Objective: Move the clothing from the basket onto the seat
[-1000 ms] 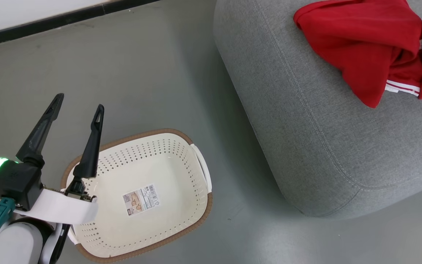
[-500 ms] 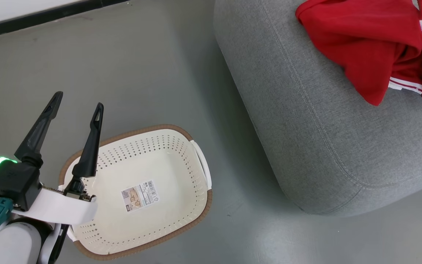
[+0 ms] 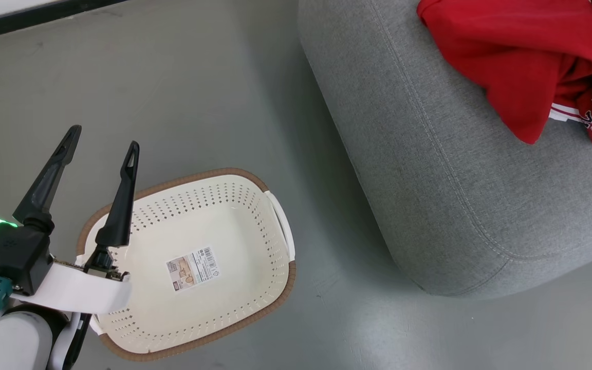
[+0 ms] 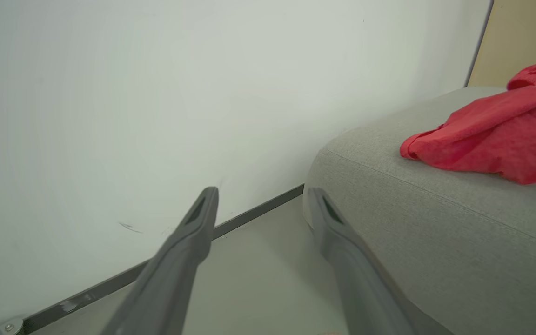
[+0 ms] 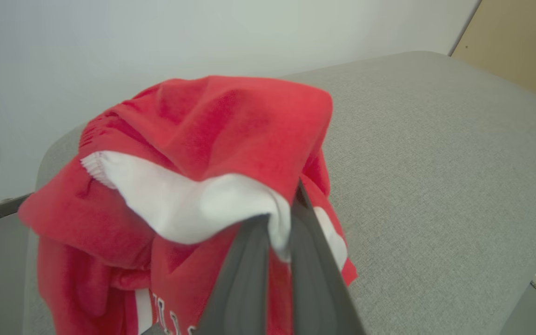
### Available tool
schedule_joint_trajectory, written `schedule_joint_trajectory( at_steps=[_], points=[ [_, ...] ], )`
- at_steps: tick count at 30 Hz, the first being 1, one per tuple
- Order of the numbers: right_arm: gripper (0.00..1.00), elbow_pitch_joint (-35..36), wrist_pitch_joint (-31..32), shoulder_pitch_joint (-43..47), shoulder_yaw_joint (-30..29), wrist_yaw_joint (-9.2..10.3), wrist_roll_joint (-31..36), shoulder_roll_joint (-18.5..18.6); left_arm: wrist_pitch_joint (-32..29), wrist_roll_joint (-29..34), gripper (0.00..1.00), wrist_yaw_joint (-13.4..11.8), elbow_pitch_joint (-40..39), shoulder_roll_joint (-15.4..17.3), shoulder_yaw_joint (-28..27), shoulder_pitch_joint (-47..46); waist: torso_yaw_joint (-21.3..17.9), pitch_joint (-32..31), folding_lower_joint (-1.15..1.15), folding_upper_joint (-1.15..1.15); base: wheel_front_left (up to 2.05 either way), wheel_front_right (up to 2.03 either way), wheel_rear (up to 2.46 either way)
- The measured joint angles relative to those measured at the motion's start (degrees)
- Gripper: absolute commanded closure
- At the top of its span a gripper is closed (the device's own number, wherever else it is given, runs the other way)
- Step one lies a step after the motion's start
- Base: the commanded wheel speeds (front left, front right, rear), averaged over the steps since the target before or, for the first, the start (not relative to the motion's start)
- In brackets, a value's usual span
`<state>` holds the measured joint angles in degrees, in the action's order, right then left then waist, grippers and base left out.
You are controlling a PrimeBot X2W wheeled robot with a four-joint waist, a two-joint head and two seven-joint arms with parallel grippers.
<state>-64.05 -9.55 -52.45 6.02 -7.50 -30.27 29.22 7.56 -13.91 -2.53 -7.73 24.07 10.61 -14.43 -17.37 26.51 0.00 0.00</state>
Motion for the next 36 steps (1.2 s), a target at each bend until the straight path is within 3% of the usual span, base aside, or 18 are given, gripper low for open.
schedule_joint_trajectory(
  at_steps=[5, 7, 10, 11, 36],
  points=[
    [0.56, -1.2, 0.0, 1.0, 0.2, 0.01, -0.8, -0.4, 0.0, 0.0, 0.00, 0.0, 0.0, 0.0, 0.1, 0.0, 0.0, -0.1, 0.00, 0.00, 0.00, 0.00, 0.00],
    [0.51, -1.4, 0.0, 1.2, 0.3, 0.00, -0.8, -0.4, 0.0, 0.0, 0.00, 0.0, 0.1, -0.2, 0.1, 0.0, -0.1, -0.2, 0.00, 0.00, 0.00, 0.00, 0.00],
    [0.08, -1.5, 0.0, 1.1, 0.2, 0.00, -1.4, -0.8, 0.1, 0.0, 0.00, 0.0, 0.2, -0.6, 0.3, 0.0, -0.1, -0.4, 0.00, 0.00, 0.00, 0.00, 0.00],
    [0.00, -1.6, 0.1, 1.2, 0.2, 0.01, -1.5, -1.1, 0.1, 0.0, 0.00, 0.0, 0.2, -0.8, 0.4, 0.0, -0.2, -0.5, 0.00, 0.00, 0.00, 0.00, 0.00],
    [0.00, 2.0, 5.1, 5.3, 5.3, 0.00, -4.7, -2.3, 3.6, -0.7, 0.00, -0.8, 4.0, -4.1, 1.3, 0.0, -1.7, -2.7, 0.00, 0.00, 0.00, 0.00, 0.00]
  ],
)
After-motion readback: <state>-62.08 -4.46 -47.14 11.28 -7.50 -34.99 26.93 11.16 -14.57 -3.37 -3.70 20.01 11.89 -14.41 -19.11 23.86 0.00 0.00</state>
